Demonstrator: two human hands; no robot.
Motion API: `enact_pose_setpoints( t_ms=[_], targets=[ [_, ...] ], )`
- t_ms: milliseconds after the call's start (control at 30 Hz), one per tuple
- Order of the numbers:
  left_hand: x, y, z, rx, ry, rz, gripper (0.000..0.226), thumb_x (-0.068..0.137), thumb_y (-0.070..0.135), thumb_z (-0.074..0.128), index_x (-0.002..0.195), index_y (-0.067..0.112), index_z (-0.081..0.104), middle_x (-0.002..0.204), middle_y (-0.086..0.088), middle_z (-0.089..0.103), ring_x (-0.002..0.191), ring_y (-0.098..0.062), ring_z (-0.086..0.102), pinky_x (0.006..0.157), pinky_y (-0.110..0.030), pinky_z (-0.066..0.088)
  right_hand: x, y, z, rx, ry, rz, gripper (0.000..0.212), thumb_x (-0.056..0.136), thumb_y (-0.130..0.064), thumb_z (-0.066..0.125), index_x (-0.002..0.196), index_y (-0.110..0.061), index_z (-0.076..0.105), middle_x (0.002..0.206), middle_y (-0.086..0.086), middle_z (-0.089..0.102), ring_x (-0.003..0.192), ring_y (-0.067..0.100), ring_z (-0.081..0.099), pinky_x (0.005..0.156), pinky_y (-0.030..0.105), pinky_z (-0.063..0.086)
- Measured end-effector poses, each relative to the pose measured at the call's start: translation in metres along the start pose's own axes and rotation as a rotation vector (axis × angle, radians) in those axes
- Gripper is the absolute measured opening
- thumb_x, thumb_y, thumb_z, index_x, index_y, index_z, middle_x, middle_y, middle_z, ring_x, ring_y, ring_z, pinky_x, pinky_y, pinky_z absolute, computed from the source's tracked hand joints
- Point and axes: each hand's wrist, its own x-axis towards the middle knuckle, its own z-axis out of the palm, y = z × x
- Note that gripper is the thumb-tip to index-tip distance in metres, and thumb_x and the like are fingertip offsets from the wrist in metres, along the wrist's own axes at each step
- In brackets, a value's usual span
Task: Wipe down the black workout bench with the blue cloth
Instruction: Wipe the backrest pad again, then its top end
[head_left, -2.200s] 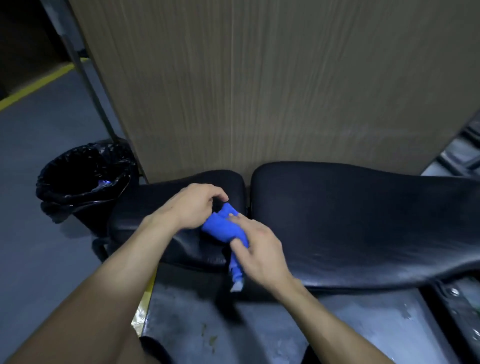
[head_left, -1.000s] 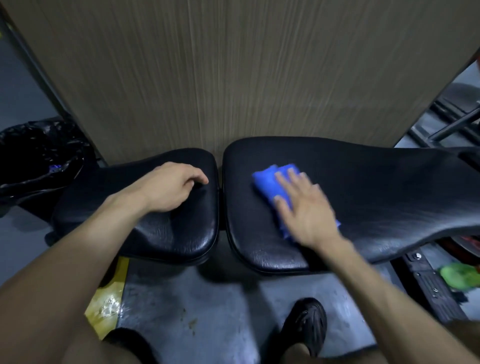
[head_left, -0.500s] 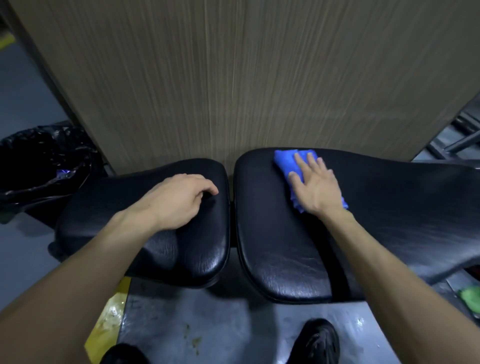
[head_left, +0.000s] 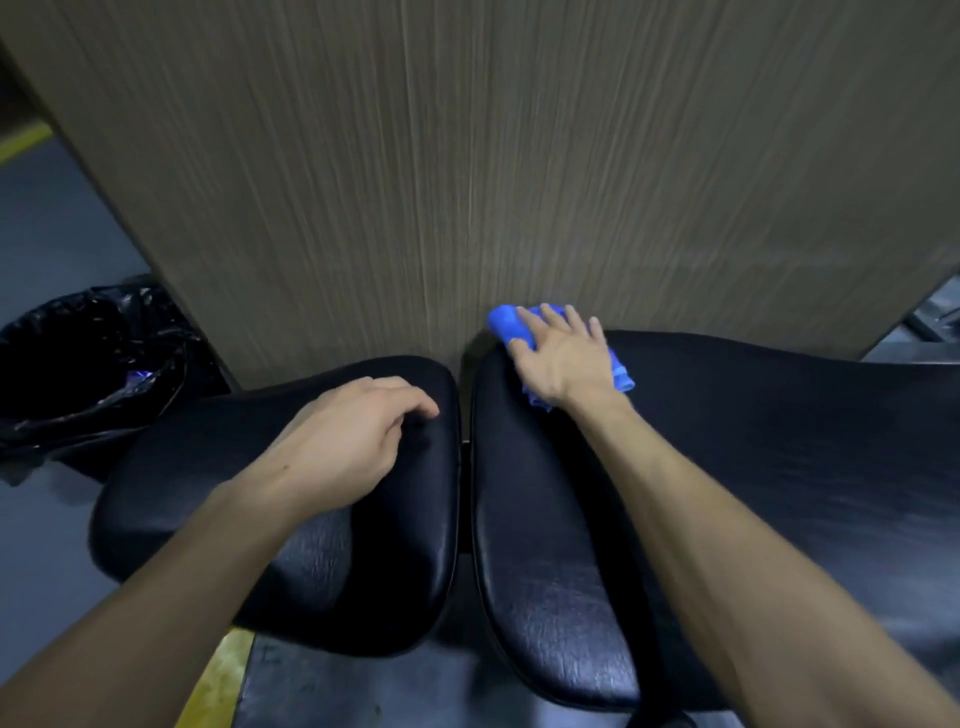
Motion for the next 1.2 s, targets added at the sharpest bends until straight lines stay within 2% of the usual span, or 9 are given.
enact_pose_setpoints(
  t_ms=[200, 433, 533, 600, 700, 800, 1000, 1100, 1200],
  targets=[
    [0.020, 0.002, 0.014, 0.038, 0.020, 0.039, 0.042, 0.095, 0.007, 0.044, 0.120, 0.034, 0.064, 0.123, 0.021, 0.062, 0.108, -0.014, 0.058, 0.093, -0.041, 0.050, -0.062, -0.004, 0.004, 0.065, -0.004, -0.376, 0.057, 0.101, -0.044, 0.035, 0.156, -0.035, 0.024, 0.166, -0.006, 0.013, 0.154, 0.016, 0.004, 0.123, 0.039, 0.000],
    [0.031, 0.032, 0.024, 0.058, -0.017, 0.120, 0.035, 0.104, 0.033, 0.039, 0.134, 0.035, 0.058, 0.135, 0.023, 0.055, 0.120, -0.007, 0.052, 0.102, -0.029, 0.045, -0.046, 0.184, -0.039, -0.005, 0.104, 0.183, 0.064, 0.095, -0.048, 0.027, 0.156, -0.027, 0.028, 0.164, 0.003, 0.023, 0.151, 0.021, 0.018, 0.119, 0.046, 0.018],
    [0.028, 0.052, 0.029, 0.092, -0.078, 0.143, 0.050, 0.099, 0.050, 0.025, 0.138, 0.037, 0.053, 0.142, 0.023, 0.050, 0.126, -0.006, 0.049, 0.106, -0.031, 0.044, -0.061, 0.187, -0.042, -0.011, 0.096, 0.347, 0.064, 0.097, -0.046, 0.026, 0.157, -0.025, 0.023, 0.166, 0.006, 0.018, 0.152, 0.026, 0.013, 0.120, 0.048, 0.015],
    [0.028, 0.070, 0.035, 0.103, -0.101, 0.179, 0.059, 0.095, 0.055, 0.018, 0.140, 0.036, 0.052, 0.144, 0.022, 0.049, 0.128, -0.006, 0.048, 0.107, -0.034, 0.043, -0.088, 0.141, -0.026, -0.008, 0.125, 0.233, 0.065, 0.096, -0.047, 0.024, 0.157, -0.025, 0.024, 0.165, 0.008, 0.020, 0.152, 0.029, 0.015, 0.121, 0.048, 0.013],
    [0.032, 0.095, 0.046, 0.106, -0.140, 0.234, 0.057, 0.092, 0.055, 0.022, 0.126, 0.032, 0.061, 0.132, 0.015, 0.059, 0.121, -0.012, 0.056, 0.103, -0.035, 0.046, -0.159, 0.078, -0.003, 0.050, 0.104, -0.152, 0.070, 0.090, -0.050, 0.020, 0.157, -0.028, 0.026, 0.164, 0.003, 0.023, 0.152, 0.024, 0.017, 0.123, 0.044, 0.008],
    [0.037, 0.107, 0.050, 0.159, -0.146, 0.213, 0.036, 0.096, 0.048, 0.037, 0.111, 0.030, 0.065, 0.121, 0.013, 0.063, 0.114, -0.015, 0.061, 0.093, -0.036, 0.050, -0.209, 0.106, -0.014, 0.092, 0.044, -0.269, 0.065, 0.093, -0.049, 0.025, 0.156, -0.035, 0.023, 0.165, -0.007, 0.017, 0.153, 0.013, 0.010, 0.124, 0.037, 0.005],
    [0.031, 0.115, 0.053, 0.196, -0.154, 0.198, 0.027, 0.096, 0.042, 0.057, 0.117, 0.027, 0.066, 0.131, 0.012, 0.060, 0.121, -0.013, 0.059, 0.096, -0.032, 0.048, -0.246, 0.240, -0.041, 0.048, 0.209, 0.264, 0.077, 0.084, -0.056, 0.016, 0.154, -0.030, 0.033, 0.163, 0.002, 0.027, 0.151, 0.023, 0.022, 0.120, 0.043, 0.018],
    [0.031, 0.116, 0.050, 0.185, -0.171, 0.179, 0.027, 0.098, 0.034, 0.058, 0.122, 0.025, 0.066, 0.141, 0.012, 0.056, 0.131, -0.011, 0.053, 0.100, -0.027, 0.040, -0.256, 0.175, -0.022, 0.009, 0.307, 0.321, 0.074, 0.085, -0.052, 0.024, 0.149, -0.022, 0.044, 0.155, 0.011, 0.041, 0.145, 0.032, 0.035, 0.118, 0.049, 0.021],
    [0.037, 0.115, 0.044, 0.170, -0.242, 0.174, 0.031, 0.098, 0.019, 0.058, 0.127, 0.022, 0.067, 0.147, 0.007, 0.054, 0.136, -0.013, 0.050, 0.107, -0.022, 0.032, -0.280, 0.069, 0.009, 0.080, 0.301, -0.061, 0.061, 0.093, -0.049, 0.037, 0.149, -0.025, 0.044, 0.155, 0.008, 0.042, 0.146, 0.029, 0.034, 0.119, 0.048, 0.017]
  ],
)
